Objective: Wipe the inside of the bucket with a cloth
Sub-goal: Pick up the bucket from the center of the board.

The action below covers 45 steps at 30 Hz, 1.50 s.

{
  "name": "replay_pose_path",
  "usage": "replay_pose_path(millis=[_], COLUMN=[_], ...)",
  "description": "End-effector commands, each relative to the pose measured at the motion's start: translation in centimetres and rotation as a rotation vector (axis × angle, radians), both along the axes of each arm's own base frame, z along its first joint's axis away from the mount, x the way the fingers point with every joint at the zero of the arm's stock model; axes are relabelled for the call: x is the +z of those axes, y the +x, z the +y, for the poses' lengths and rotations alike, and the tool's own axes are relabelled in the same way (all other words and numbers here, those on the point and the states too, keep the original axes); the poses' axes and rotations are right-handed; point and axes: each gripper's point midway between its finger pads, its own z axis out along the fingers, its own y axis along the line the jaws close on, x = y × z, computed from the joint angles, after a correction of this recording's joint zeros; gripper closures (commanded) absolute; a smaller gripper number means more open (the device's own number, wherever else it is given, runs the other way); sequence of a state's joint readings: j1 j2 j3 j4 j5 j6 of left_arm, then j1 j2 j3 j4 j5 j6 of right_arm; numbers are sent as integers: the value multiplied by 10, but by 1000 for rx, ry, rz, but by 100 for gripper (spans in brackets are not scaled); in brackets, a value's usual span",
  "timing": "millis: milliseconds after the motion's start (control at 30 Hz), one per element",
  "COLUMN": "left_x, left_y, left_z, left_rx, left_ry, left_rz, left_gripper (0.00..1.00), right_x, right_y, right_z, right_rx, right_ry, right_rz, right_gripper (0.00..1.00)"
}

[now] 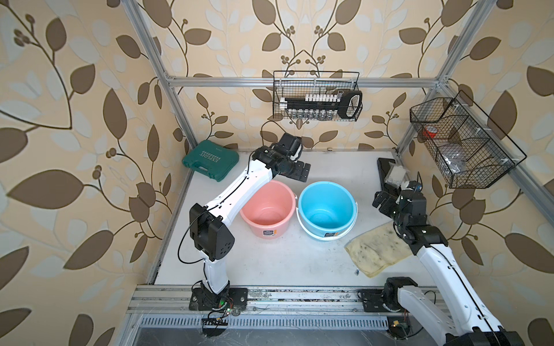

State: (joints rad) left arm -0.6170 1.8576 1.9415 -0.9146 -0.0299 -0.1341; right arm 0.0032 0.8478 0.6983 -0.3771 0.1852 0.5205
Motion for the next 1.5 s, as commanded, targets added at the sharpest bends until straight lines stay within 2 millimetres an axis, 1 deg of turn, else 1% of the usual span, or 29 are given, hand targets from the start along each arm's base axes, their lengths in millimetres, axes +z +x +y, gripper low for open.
replay_pose_path(millis=[0, 133, 233, 267, 367, 500, 633, 800, 967, 1067, 1167, 1233, 1367, 1467], left_x=[9, -5, -25, -21, -28, -32, -37, -51, -60, -62, -65, -65, -64, -66], left_y=[-12, -25, -30, -28, -28, -20, -16, -18, -20, -21, -22, -21, -22, -23], left_z=[-11, -31, -41, -45, -50, -52, -56, -61, -61, -61, -61, -62, -63, -61], left_rx=[-64, -133, -177, -182, -194, -192, -211, -234, -242, -247, -250, -250, -256, -256], left_ry=[22, 55, 94, 85, 79, 94, 104, 114, 123, 130, 133, 129, 117, 126], left_rz=[-16, 27, 76, 72, 90, 73, 71, 120, 145, 153, 161, 159, 164, 167], left_gripper=[1, 1, 1, 1, 2, 4, 14, 31, 39, 44, 50, 57, 69, 73], right_x=[10, 10, 8, 8, 6, 2, -5, -22, -39, -47, -59, -66, -76, -81], right_y=[-6, -11, -13, -14, -16, -18, -21, -26, -29, -31, -38, -41, -47, -54], right_z=[8, 13, 14, 14, 14, 16, 18, 18, 23, 25, 24, 27, 29, 24], right_rx=[44, 63, 65, 67, 66, 74, 83, 68, 76, 86, 62, 70, 46, 12], right_ry=[26, 48, 59, 59, 59, 63, 76, 91, 128, 136, 146, 165, 204, 195], right_rz=[5, 9, 19, 23, 40, 55, 72, 134, 191, 231, 302, 339, 349, 366], right_gripper=[1, 1, 1, 1, 1, 1, 1, 1, 1, 1, 1, 1, 1, 1])
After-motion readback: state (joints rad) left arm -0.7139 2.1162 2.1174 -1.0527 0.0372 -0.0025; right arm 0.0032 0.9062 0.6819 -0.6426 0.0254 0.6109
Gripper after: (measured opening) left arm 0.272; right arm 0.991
